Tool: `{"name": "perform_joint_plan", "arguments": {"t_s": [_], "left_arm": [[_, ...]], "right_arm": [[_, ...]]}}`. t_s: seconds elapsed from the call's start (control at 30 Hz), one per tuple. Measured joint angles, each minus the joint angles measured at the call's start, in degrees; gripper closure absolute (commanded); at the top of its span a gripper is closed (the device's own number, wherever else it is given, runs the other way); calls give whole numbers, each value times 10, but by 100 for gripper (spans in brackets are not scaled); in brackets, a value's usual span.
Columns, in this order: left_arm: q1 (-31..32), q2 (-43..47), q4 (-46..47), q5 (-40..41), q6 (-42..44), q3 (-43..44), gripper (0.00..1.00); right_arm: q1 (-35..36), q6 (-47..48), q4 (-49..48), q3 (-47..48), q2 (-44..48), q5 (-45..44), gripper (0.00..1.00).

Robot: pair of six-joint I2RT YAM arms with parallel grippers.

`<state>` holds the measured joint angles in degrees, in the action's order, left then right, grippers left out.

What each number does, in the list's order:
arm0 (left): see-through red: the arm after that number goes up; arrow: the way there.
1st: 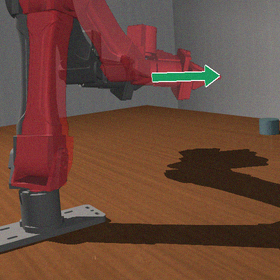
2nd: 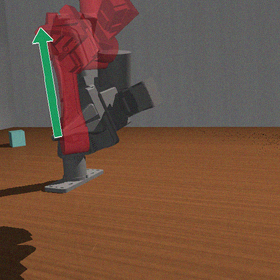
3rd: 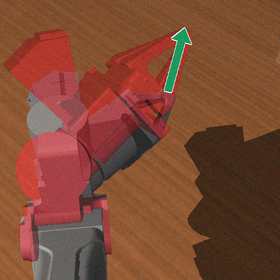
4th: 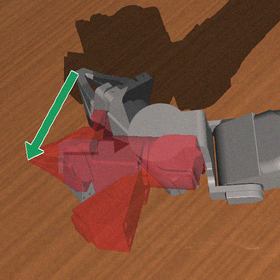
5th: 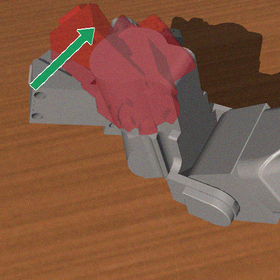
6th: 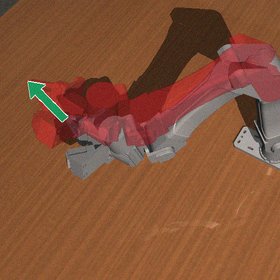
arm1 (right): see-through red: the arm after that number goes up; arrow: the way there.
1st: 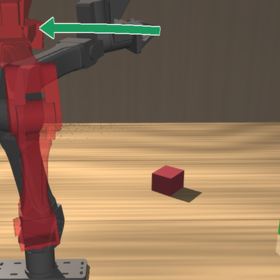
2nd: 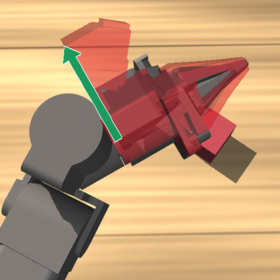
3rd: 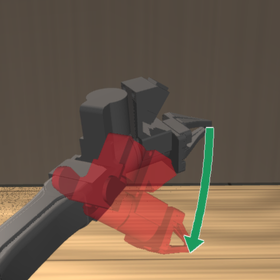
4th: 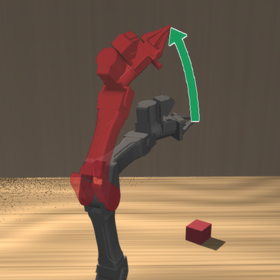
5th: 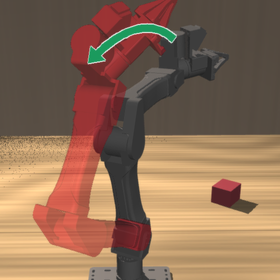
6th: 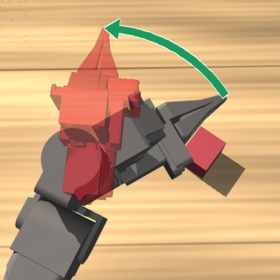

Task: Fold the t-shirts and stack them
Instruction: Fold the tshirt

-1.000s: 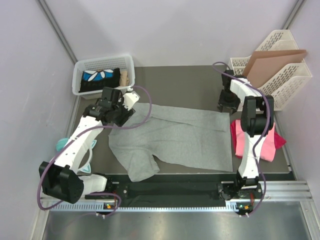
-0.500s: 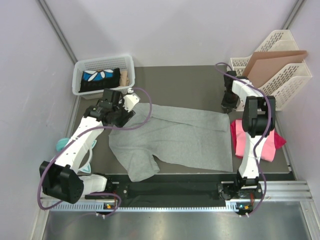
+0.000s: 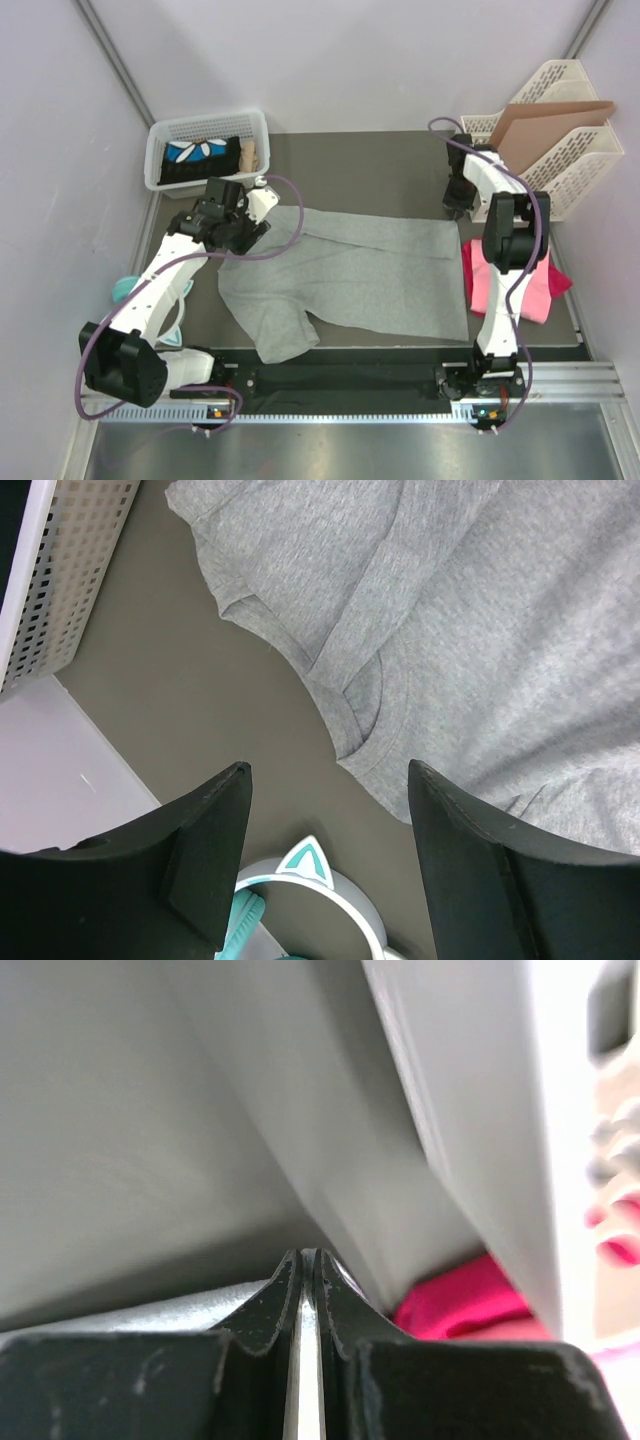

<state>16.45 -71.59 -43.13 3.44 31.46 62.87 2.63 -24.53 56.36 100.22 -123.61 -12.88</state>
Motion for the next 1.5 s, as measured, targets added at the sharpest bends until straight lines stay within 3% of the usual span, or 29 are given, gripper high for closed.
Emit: {"name": "perform_joint_plan", "arguments": {"t_s": [0.33,0.4,0.43,0.47,0.53,0.63,0.93,1.27,1.5], "left_arm": [[0,1,12,25,0,-16,30],[0,0,16,33,-1,-23,30],[0,-1,16,35,-1,-24,30],[0,-3,16,35,-1,-24,30],[0,-10,20,32,-3,-24,30],[1,-28,18,8,-6,-19,30],[92,-106,47,-33,-20,8,30],[91,-264,121,-25,-31,50,36],[81,-318,146,-6,-31,68,39]], "right_arm": [[5,6,62,294,-148,-12,100],[6,8,64,311,-169,-13,83],[6,9,68,311,-174,-13,61],[6,11,69,306,-177,-15,52],[6,12,67,287,-178,-21,36],[7,18,64,271,-169,-34,25],[34,18,54,219,-101,-101,22],[136,19,-5,62,169,-149,23],[181,11,-45,-90,182,-148,25]]}}
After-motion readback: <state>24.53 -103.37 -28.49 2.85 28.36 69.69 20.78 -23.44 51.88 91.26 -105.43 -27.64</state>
